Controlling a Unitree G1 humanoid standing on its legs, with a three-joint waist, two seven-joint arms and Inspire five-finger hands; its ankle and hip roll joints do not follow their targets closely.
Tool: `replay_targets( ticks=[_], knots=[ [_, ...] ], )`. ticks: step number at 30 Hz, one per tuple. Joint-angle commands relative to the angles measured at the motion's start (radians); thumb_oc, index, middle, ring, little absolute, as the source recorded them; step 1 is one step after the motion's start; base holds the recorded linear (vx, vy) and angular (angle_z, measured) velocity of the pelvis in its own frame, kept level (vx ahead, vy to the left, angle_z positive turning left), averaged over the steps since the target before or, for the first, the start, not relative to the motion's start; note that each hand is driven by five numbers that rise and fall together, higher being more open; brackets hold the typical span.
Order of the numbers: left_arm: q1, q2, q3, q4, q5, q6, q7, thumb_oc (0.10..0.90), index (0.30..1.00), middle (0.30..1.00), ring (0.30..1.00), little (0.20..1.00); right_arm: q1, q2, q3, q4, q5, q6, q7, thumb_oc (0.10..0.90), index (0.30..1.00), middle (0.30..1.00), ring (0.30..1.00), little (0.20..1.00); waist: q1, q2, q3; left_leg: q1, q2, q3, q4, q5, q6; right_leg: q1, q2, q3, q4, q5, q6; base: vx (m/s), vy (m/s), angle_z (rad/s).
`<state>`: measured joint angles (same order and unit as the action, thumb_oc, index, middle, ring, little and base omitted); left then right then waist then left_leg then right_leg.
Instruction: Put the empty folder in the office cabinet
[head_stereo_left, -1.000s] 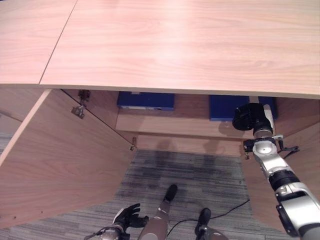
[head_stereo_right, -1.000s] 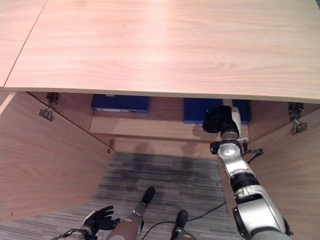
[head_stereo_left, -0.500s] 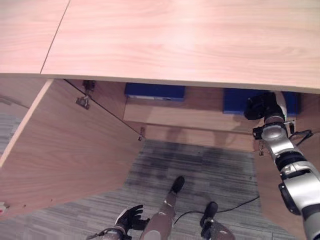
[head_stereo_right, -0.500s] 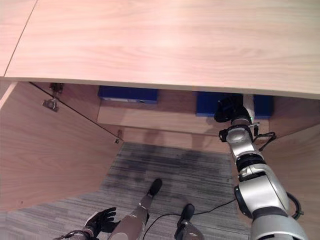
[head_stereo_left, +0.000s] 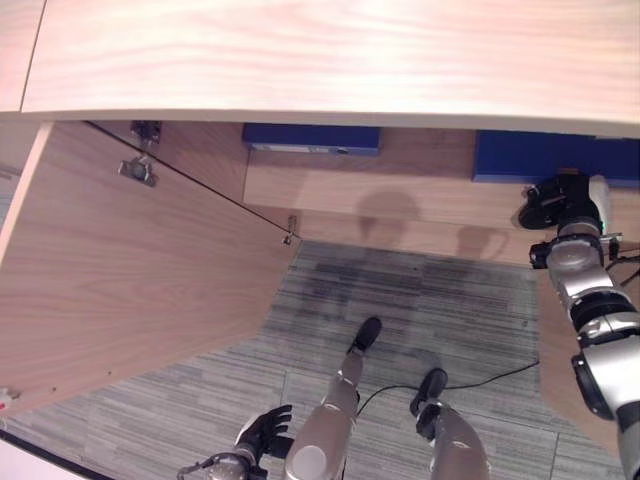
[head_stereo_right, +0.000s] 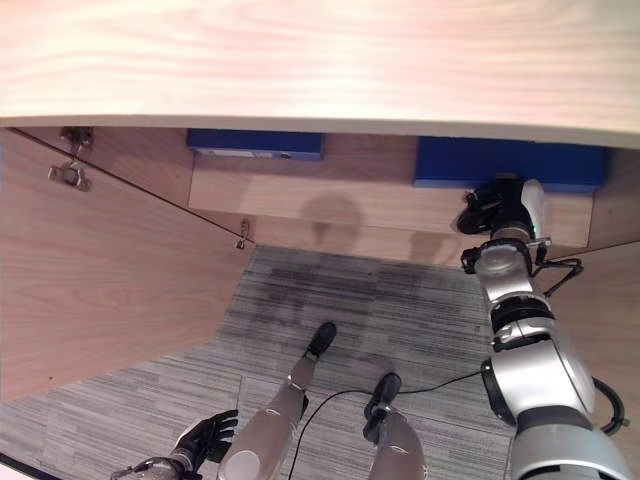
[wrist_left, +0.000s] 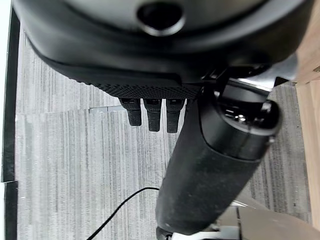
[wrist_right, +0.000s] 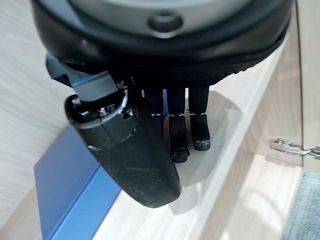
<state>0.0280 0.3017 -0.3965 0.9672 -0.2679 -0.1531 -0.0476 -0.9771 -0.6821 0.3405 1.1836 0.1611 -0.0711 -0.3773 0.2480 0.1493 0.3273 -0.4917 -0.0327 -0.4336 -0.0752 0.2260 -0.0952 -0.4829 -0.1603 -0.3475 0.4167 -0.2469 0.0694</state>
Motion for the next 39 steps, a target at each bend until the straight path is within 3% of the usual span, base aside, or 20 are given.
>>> replay_targets(
  ticks=[1, 15, 27, 39],
  knots=[
    [0.045, 0.054, -0.043, -0.016, -0.018, -0.004, 0.007, 0.8, 0.9, 0.9, 0.9, 0.9, -0.06, -0.113, 0.038, -0.073, 0.001, -0.055, -0.039, 0.4, 0.3, 0.3, 0.3, 0.3, 0.015, 0.007, -0.002, 0.092, 0.008, 0.041, -0.012, -0.135, 0.006, 0.042, 0.008, 0.009, -0.12, 0.038, 0.011, 0.0, 0.0, 0.0],
    [0.055, 0.071, -0.066, -0.055, -0.043, -0.012, 0.0, 0.8, 0.9, 0.9, 0.9, 0.9, -0.126, -0.165, 0.076, -0.031, -0.008, -0.043, -0.053, 0.4, 0.3, 0.3, 0.3, 0.3, 0.021, 0.032, 0.021, 0.067, -0.002, 0.043, -0.012, -0.129, 0.002, -0.002, -0.005, 0.014, -0.098, 0.039, 0.016, 0.0, -0.001, 0.01],
    [0.076, 0.112, -0.103, -0.078, -0.047, -0.021, -0.011, 0.8, 0.9, 0.9, 0.9, 0.9, -0.346, -0.255, 0.237, 0.06, -0.019, -0.022, -0.035, 0.4, 0.3, 0.3, 0.3, 0.3, 0.055, 0.044, 0.024, 0.021, -0.01, 0.04, -0.012, -0.117, -0.009, -0.074, -0.022, 0.015, -0.065, 0.037, 0.021, 0.01, -0.001, 0.01],
    [0.067, 0.129, -0.14, -0.113, -0.038, -0.021, -0.04, 0.8, 0.9, 0.9, 0.9, 0.9, -0.488, -0.313, 0.333, 0.03, -0.036, -0.029, -0.046, 0.4, 0.3, 0.3, 0.3, 0.3, 0.07, 0.042, 0.004, 0.026, -0.012, 0.05, -0.012, -0.119, -0.023, -0.031, -0.047, -0.037, -0.064, 0.026, 0.023, 0.03, -0.024, 0.06]
  ],
)
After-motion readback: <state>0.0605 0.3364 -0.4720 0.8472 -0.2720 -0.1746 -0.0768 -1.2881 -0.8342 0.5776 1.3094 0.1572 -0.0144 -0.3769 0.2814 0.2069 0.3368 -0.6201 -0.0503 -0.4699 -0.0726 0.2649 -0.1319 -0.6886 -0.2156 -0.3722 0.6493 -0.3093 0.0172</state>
